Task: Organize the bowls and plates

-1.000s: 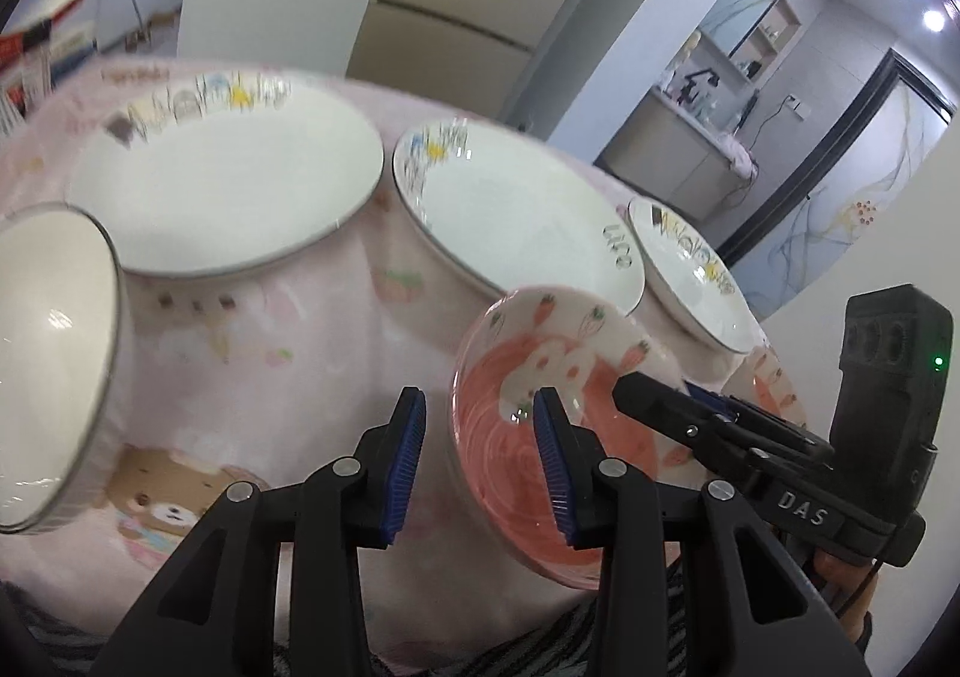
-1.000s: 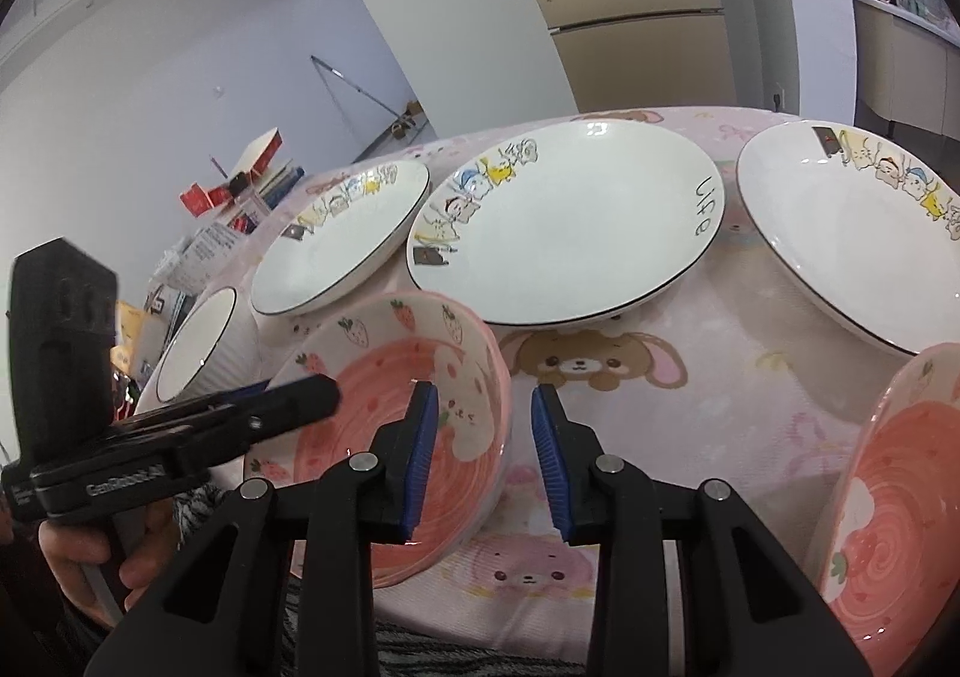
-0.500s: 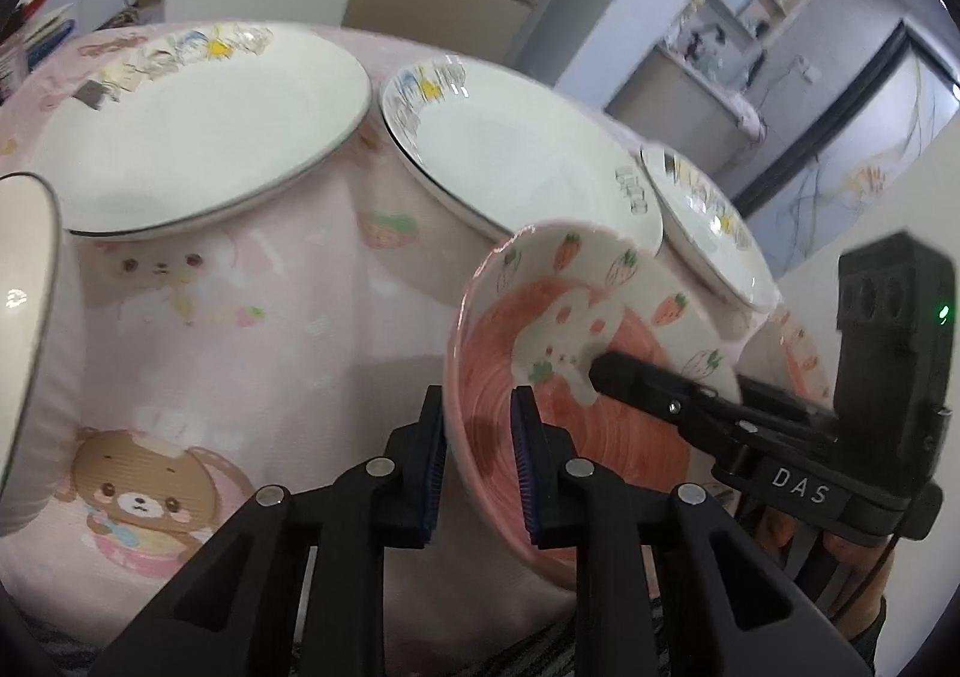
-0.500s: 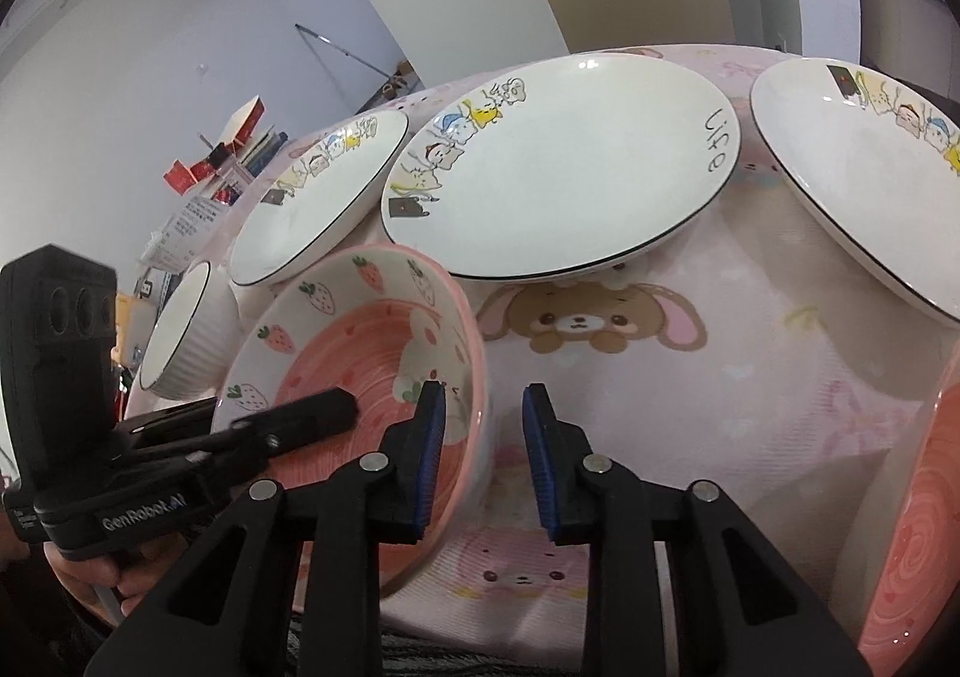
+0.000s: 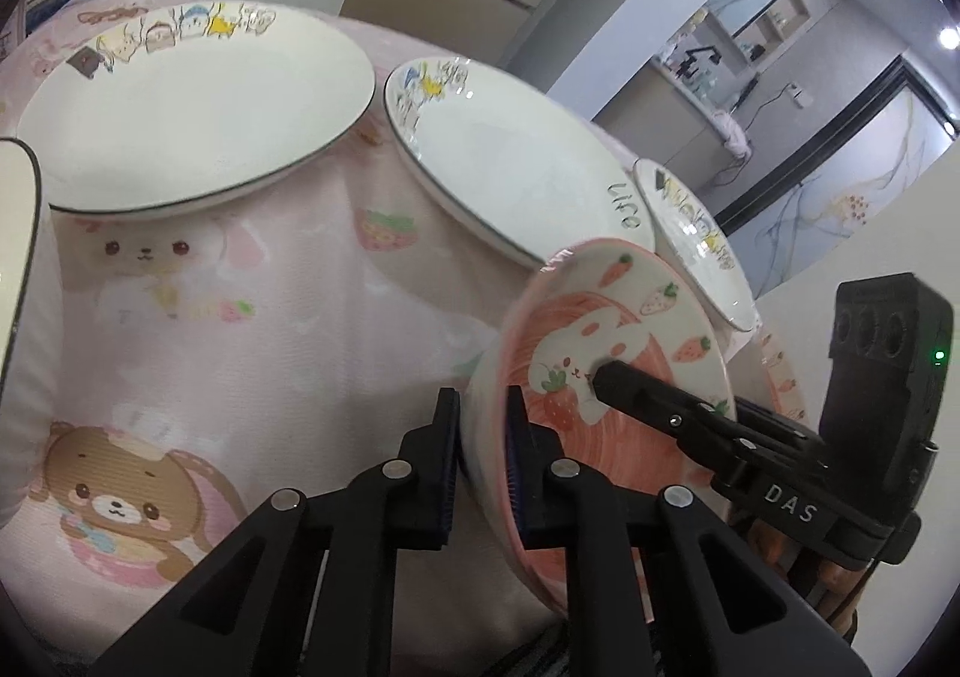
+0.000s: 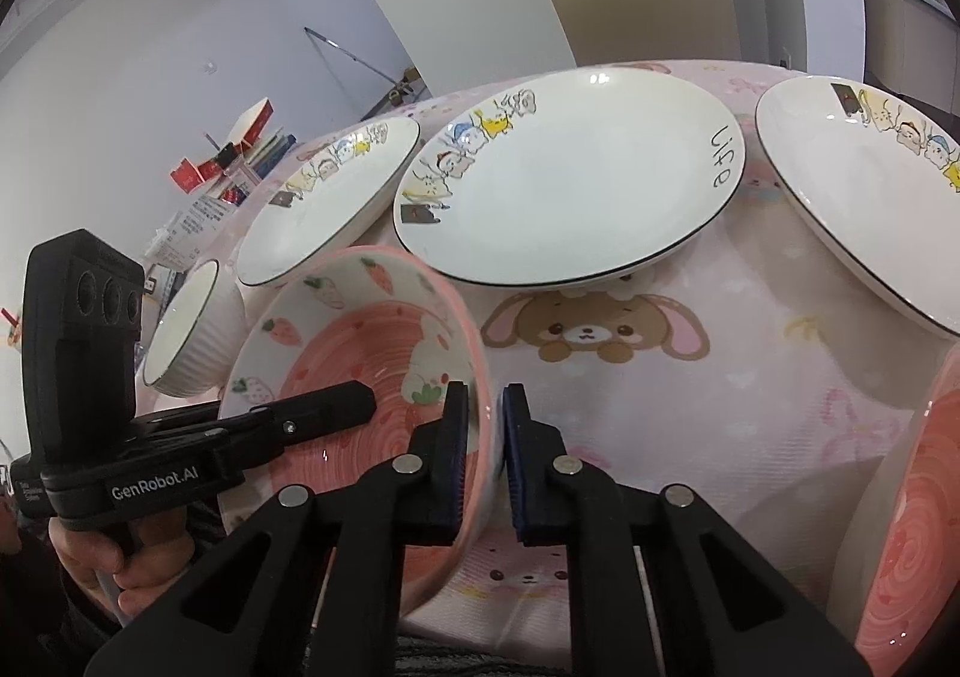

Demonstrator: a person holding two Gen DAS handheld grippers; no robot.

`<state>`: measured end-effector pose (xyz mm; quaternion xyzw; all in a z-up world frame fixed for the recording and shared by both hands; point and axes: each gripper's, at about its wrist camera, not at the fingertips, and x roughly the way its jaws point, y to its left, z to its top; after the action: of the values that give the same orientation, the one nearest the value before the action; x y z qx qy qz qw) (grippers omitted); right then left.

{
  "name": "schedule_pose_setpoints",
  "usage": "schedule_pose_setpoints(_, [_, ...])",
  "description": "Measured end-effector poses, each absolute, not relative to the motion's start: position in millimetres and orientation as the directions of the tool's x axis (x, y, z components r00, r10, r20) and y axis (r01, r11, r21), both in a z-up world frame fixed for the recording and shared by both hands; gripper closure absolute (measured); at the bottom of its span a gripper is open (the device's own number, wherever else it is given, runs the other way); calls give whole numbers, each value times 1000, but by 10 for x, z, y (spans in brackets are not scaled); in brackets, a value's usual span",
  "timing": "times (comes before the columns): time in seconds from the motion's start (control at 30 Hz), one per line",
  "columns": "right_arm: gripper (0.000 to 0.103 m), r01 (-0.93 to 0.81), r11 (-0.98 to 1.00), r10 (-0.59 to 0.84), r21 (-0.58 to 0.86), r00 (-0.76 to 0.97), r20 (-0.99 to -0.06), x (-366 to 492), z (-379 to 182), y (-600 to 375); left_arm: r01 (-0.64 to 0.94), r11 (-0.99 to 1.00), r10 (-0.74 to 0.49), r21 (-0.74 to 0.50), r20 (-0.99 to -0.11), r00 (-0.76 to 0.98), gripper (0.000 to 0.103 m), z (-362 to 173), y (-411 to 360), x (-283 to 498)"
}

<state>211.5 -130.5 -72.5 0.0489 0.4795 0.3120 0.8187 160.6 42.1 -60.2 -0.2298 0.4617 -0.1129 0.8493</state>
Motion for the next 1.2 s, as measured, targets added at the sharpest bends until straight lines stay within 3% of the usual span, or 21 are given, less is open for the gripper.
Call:
schedule_pose_setpoints(0.27, [93,-484,780,602,397,406,-687,2021,-576,-1411,42,894,-373,-446,-691,620,89,-396,346,1493])
schedule_pose_setpoints(0.67, [93,-583,755,636,301,538,-553,1714,-144,-1330,92,930,-300,-355,-594,746,90,45,371,1139])
schedule_pose_setpoints(1.2, [93,-716,651,731,253,500,-464,1527,476,-600,-21,972,-91,-236,-454,886,90,675,858,575])
